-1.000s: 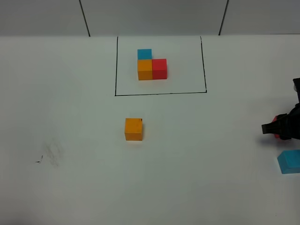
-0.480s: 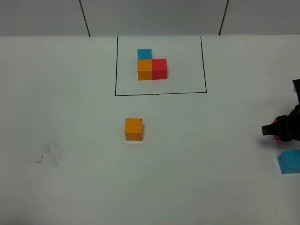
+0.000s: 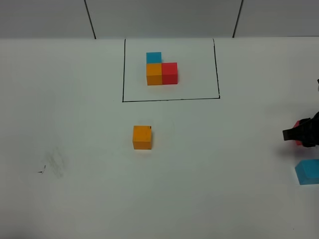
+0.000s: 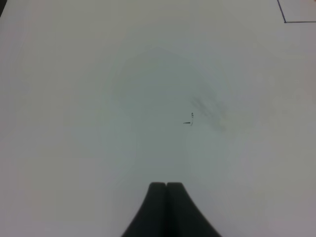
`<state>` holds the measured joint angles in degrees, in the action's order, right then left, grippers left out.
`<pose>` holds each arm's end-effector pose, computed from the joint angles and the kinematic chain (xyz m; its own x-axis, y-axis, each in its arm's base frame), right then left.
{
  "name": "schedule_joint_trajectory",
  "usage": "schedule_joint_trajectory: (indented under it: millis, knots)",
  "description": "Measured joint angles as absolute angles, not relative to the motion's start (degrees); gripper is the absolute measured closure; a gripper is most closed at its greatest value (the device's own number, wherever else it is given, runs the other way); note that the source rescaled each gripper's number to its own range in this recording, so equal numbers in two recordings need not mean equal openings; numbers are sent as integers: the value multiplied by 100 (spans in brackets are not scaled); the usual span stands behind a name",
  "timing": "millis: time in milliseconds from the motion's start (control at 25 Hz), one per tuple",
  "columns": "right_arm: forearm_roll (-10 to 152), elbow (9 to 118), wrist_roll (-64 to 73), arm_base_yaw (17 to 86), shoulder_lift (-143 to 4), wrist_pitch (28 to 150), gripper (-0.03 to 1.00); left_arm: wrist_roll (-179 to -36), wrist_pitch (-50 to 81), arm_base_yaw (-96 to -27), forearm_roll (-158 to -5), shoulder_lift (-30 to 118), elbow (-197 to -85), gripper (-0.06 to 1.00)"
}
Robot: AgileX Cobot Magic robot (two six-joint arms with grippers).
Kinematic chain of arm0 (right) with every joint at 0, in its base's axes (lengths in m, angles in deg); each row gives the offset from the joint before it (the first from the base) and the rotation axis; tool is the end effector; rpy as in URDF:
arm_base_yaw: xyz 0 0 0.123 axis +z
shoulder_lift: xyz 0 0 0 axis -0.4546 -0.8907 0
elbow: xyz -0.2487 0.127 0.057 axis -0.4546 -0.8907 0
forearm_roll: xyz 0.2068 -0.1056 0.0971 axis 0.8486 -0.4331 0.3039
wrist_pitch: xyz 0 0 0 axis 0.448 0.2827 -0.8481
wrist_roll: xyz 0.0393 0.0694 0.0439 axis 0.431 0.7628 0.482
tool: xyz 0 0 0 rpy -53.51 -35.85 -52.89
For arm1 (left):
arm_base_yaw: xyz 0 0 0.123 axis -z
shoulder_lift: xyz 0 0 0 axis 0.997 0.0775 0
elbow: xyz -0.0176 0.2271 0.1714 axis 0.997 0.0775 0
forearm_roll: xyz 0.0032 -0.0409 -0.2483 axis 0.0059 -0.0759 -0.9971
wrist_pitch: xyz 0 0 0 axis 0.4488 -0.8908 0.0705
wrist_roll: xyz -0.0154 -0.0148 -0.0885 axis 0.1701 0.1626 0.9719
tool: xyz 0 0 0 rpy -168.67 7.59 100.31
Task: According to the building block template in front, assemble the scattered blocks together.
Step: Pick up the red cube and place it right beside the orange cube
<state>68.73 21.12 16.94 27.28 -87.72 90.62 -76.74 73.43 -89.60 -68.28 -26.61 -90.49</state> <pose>0.2727 0.0029 0.1509 -0.8615 -0.0865 -0.5004 -0.0856 0.9960 -0.0247 0.0003 -0.0006 0.2774 -0.5107 0.0202 -0.8595 -0.0351 0.9984 0.0443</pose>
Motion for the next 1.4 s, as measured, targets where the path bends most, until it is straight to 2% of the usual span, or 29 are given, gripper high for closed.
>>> schedule_joint_trajectory:
  millis: [600,1120,1400]
  knots:
    - [7041,2710,1546,2728,-6920,11075,54,-7674,7343,-8960,-6828,-2661,-9049,94]
    - [7122,2723,995,2728,-6579,11517,54,-7674,7343,-8960,-6828,-2661,-9049,94]
    - [7403,2723,62,2728,-6579,11561,54,-7674,7343,-8960,-6828,-2661,-9049,94]
